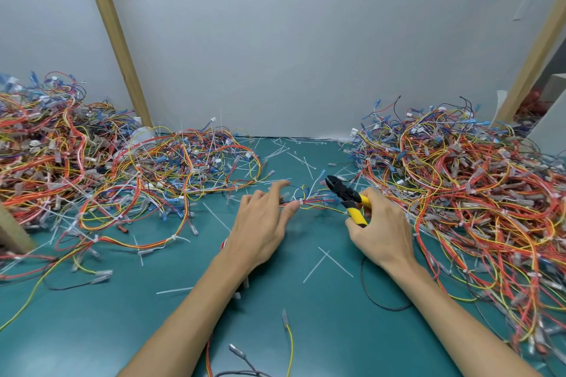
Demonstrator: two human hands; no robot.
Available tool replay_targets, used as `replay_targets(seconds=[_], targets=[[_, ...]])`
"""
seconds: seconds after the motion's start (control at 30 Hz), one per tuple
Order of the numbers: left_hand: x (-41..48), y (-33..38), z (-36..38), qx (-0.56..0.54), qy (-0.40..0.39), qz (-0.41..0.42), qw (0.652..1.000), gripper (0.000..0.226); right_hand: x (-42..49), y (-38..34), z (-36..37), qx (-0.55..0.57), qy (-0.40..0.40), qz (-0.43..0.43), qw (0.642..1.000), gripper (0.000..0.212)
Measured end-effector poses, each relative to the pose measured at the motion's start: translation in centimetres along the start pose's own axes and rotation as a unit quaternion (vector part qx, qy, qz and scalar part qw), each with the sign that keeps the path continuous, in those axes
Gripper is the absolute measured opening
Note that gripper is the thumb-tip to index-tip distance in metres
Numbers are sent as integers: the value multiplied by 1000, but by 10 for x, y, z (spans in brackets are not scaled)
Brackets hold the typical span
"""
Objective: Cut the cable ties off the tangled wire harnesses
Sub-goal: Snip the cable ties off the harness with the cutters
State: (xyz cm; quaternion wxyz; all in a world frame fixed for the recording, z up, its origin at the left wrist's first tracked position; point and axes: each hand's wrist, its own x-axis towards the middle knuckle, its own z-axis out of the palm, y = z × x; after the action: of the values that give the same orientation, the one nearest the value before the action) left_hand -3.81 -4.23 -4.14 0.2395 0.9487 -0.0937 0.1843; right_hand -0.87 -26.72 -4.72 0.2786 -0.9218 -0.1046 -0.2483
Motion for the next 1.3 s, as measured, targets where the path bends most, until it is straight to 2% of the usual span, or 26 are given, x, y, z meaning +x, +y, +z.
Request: replay_targets(seconds=[0.07,0.1,0.17,0.27,0.37,0.43,0.53,0.63,0.7,0.87,0.97,1.13,1.2,1.27,1.3], targets=[[0,-3,-6,-142,-9,-7,990,47,0,0,-1,5,-1,1,1000,31],[-1,-4,-10,-169,14,2,985,38,-1,-1,-1,8,-2,4,1000,32],[0,-9,-19,-167,103,10,981,25,-2,0,-2,19,0,11,1000,36],[3,-16,-30,-141,232,-22,962,23,-3,1,-4,46,10,20,999,42],[1,-22,-35,-111,280,-99,948,24,-5,2,-5,63,15,9,998,45],[-3,-24,-34,-111,247,-144,952,38,-7,1,-7,77,22,-6,997,43],[-9,-24,-30,-110,140,-198,964,43,-9,-2,-8,97,29,-21,995,31],[-8,-21,-25,-83,45,-174,980,31,-9,-2,-7,103,26,-24,994,28],[-6,-18,-24,-76,18,-136,988,25,-9,-1,-7,103,24,-24,994,31],[-3,-25,-29,-108,16,-72,991,7,-9,-2,-8,102,24,-16,994,32],[-3,-28,-29,-88,-5,-48,995,8,-10,-6,-10,114,34,-22,993,32],[-2,-14,-28,-133,75,-15,988,13,-13,-26,-18,199,49,-121,971,30],[-2,-5,-26,-174,107,-25,979,16,-17,-36,-16,228,20,-138,964,29],[-1,2,-24,-223,116,-41,967,17,-21,-47,-12,292,-48,-94,950,26],[-2,6,-22,-250,110,-51,961,16,-22,-52,-9,347,-98,-51,931,28]])
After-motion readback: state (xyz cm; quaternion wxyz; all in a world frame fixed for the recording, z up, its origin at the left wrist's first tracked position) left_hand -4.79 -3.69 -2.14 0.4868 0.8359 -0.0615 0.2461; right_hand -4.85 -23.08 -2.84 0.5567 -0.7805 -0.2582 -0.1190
